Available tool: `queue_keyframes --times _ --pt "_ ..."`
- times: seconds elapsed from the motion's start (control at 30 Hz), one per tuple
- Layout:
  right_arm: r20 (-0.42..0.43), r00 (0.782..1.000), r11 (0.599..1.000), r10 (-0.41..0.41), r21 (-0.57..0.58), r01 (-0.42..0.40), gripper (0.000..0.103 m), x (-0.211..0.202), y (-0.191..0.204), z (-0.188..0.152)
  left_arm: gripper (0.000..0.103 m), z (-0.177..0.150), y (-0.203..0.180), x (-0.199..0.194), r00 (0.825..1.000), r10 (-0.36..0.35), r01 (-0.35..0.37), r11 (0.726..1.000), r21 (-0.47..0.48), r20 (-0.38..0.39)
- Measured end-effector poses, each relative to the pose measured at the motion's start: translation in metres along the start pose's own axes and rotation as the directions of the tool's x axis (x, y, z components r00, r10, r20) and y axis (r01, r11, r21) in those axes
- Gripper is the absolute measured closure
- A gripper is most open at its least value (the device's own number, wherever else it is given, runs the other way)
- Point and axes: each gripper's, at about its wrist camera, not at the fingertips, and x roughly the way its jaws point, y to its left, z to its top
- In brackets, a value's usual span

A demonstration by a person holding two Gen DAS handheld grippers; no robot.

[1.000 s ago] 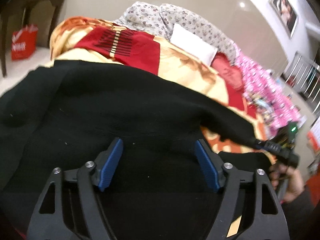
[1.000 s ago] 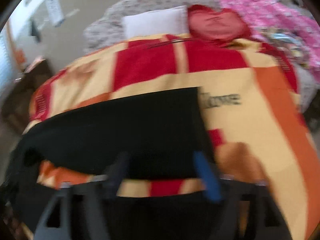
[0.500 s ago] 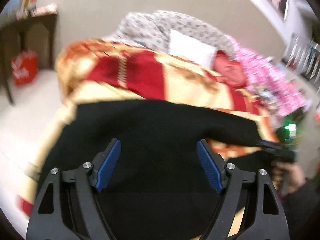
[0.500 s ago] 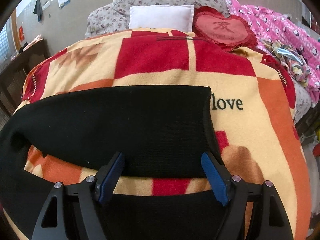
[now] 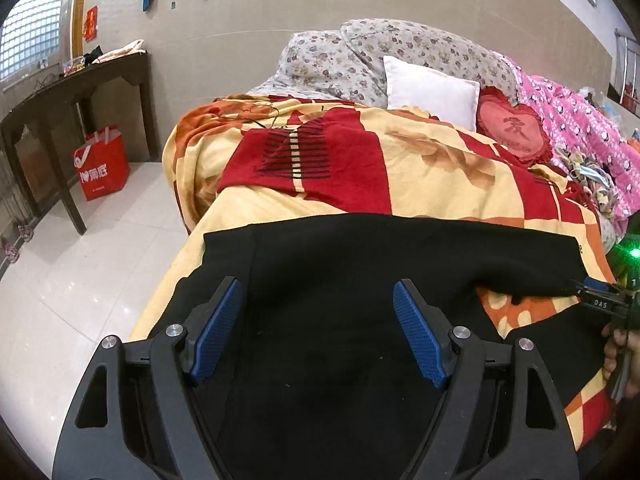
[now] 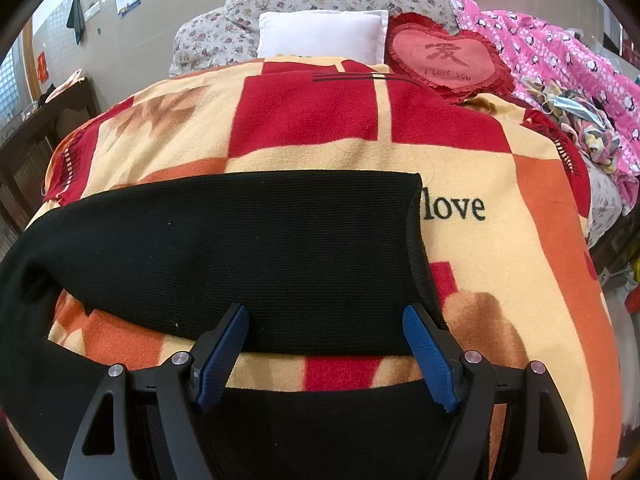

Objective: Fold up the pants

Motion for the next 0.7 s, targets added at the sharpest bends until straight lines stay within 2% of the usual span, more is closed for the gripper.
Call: queue_keyframes --times 0.13,0.3,0.37,0.43,0.53,0.63,0.7 --pt "0.0 1.0 1.0 0.0 0.0 0.0 0.026 0.0 0.0 0.0 0.024 0.001 0.003 0.003 1.0 0.003 -0.003 1.0 0.0 -0.005" --pt "0.0 1.0 1.0 -0.001 -0.001 0.001 0.026 0.0 0.0 0.0 0.024 0.011 0.024 -0.003 0.999 -0.048 0.048 0.999 0.008 -0.001" --pt "0.0 1.0 1.0 0.0 0.0 0.0 0.026 0.0 0.0 0.0 0.024 0.026 0.044 -0.01 0.998 -0.053 0.052 0.998 0.047 0.029" --pt "0.0 1.0 1.0 -0.002 -0.002 0.002 0.026 0.0 0.0 0.0 0.024 0.041 0.065 -0.01 0.998 -0.018 0.012 0.994 0.11 0.058" --pt "0.0 1.0 1.0 -0.004 -0.004 0.004 0.026 -0.001 0.0 0.0 0.024 0.062 0.098 0.009 0.998 -0.047 0.037 0.98 0.195 0.048" --pt "0.0 1.0 1.0 -0.006 -0.005 0.006 0.026 -0.001 0.0 0.0 0.024 0.073 0.131 0.046 0.994 -0.105 0.11 0.972 0.208 -0.038" --pt "0.0 1.0 1.0 -0.006 -0.005 0.006 0.026 -0.001 0.0 0.0 0.025 0.072 0.142 0.068 0.982 -0.149 0.168 0.967 0.189 -0.113"
